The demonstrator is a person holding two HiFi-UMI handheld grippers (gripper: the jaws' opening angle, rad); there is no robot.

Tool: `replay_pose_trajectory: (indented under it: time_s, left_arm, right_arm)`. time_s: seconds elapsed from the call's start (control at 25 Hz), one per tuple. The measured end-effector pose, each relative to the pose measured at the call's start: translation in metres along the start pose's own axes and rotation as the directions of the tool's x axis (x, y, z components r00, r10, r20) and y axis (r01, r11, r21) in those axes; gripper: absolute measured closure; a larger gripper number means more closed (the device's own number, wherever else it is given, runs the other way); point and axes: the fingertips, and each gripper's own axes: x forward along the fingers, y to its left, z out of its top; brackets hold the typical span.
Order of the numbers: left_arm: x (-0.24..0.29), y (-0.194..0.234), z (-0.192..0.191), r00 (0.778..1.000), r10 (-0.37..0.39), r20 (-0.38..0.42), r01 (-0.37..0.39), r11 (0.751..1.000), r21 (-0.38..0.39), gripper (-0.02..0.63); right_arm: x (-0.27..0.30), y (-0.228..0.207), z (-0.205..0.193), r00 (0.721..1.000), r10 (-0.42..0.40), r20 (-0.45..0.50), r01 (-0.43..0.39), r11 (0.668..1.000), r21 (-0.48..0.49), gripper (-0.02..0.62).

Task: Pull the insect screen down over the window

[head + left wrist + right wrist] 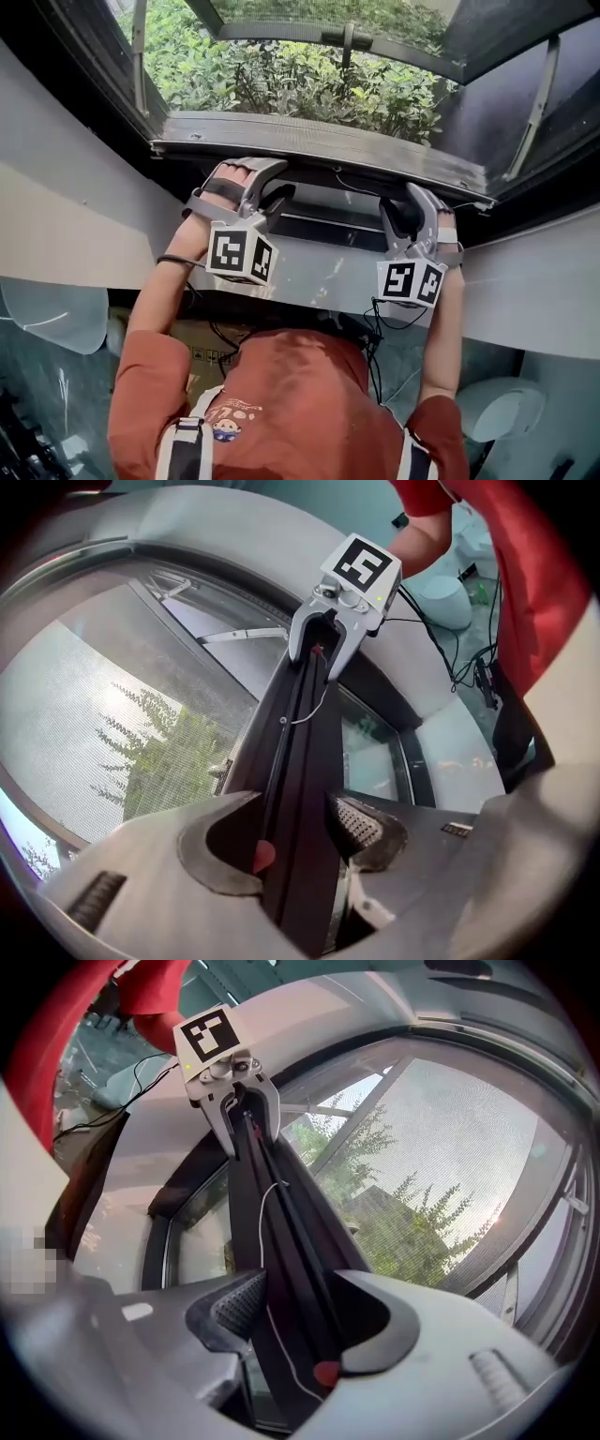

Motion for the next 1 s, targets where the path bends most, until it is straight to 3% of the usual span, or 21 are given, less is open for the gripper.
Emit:
replay_pose_trajectory:
  time_s: [0.24, 0.44, 0.56, 0.76, 1.0]
  left_arm:
    - [-0.008, 0.007, -0.005, 0.997, 0.067, 0.023, -0.066, 0.995, -0.078, 0.397]
    - [-0.017, 0.016, -0.006, 0.987, 0.151, 0.061, -0.134, 0.964, -0.228, 0.397]
    - [-0.022, 0.02, -0.005, 0.974, 0.214, 0.076, -0.178, 0.927, -0.33, 0.397]
    - [-0.03, 0.019, -0.001, 0.948, 0.297, 0.118, -0.2, 0.839, -0.506, 0.397]
    - [-0.035, 0.009, 0.0, 0.931, 0.34, 0.134, -0.183, 0.751, -0.634, 0.397]
  right_arm:
    - [-0.001, -0.002, 0.002, 1.0, -0.013, 0.013, 0.012, 0.999, 0.041, 0.364]
    - [-0.005, -0.004, 0.006, 0.999, -0.029, 0.031, 0.027, 0.996, 0.082, 0.365]
    - [-0.012, -0.007, 0.009, 0.998, -0.048, 0.05, 0.041, 0.992, 0.123, 0.364]
    - [-0.025, -0.008, 0.014, 0.993, -0.077, 0.087, 0.055, 0.969, 0.241, 0.365]
    - [-0.036, -0.005, 0.021, 0.986, -0.101, 0.131, 0.051, 0.938, 0.344, 0.364]
